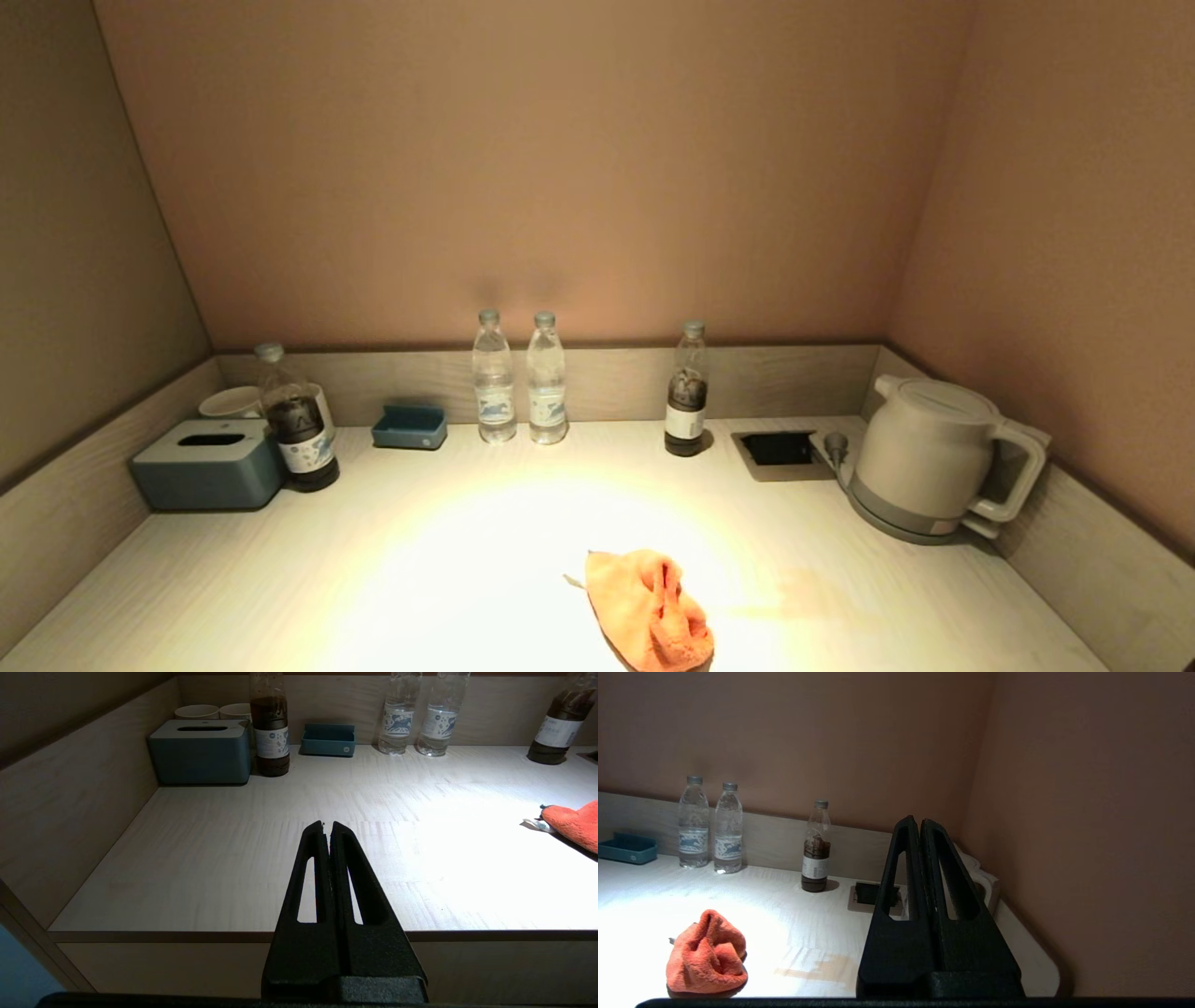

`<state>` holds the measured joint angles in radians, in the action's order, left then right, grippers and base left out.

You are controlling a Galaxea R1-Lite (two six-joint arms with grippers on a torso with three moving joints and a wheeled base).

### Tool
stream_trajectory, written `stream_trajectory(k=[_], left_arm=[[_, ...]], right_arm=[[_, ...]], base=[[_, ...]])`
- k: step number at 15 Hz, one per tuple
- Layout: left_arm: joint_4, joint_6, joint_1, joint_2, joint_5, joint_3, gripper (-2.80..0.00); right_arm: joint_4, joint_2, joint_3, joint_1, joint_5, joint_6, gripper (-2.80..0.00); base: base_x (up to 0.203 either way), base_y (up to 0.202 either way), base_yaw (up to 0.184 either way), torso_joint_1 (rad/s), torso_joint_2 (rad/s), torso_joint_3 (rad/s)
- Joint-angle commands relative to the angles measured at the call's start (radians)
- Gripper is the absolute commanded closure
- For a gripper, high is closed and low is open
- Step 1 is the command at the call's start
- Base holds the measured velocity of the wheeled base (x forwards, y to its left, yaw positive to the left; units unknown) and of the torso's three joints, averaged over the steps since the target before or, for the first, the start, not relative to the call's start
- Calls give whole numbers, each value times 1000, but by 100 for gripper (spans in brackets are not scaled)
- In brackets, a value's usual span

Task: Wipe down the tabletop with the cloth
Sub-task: Pick up the tablecloth

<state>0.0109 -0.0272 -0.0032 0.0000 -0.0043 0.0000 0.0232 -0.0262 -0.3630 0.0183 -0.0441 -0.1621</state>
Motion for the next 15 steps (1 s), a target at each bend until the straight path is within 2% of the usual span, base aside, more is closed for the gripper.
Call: stream_trajectory(k=[1, 4, 6, 10, 13, 15], left_arm=[[0, 0, 0, 0, 0, 0, 0], [0, 0, 0, 0, 0, 0, 0], [0, 0, 0, 0, 0, 0, 0], [0, 0, 0, 0, 0, 0, 0], [0, 0, 0, 0, 0, 0, 0], [0, 0, 0, 0, 0, 0, 0]], right_arm=[[-94, -105, -69, 0, -9, -64, 0], [-67, -229, -98, 0, -27, -11, 0], [-35, -449, -123, 0, -57, 62, 0], [6, -1016, -237, -14, -162, 228, 0], [23, -1316, -341, -89, -211, 352, 0], [27, -1459, -400, -243, -183, 443, 0]], base=[[0, 0, 0, 0, 0, 0], [0, 0, 0, 0, 0, 0], [0, 0, 0, 0, 0, 0], [0, 0, 0, 0, 0, 0], [0, 0, 0, 0, 0, 0], [0, 0, 0, 0, 0, 0]])
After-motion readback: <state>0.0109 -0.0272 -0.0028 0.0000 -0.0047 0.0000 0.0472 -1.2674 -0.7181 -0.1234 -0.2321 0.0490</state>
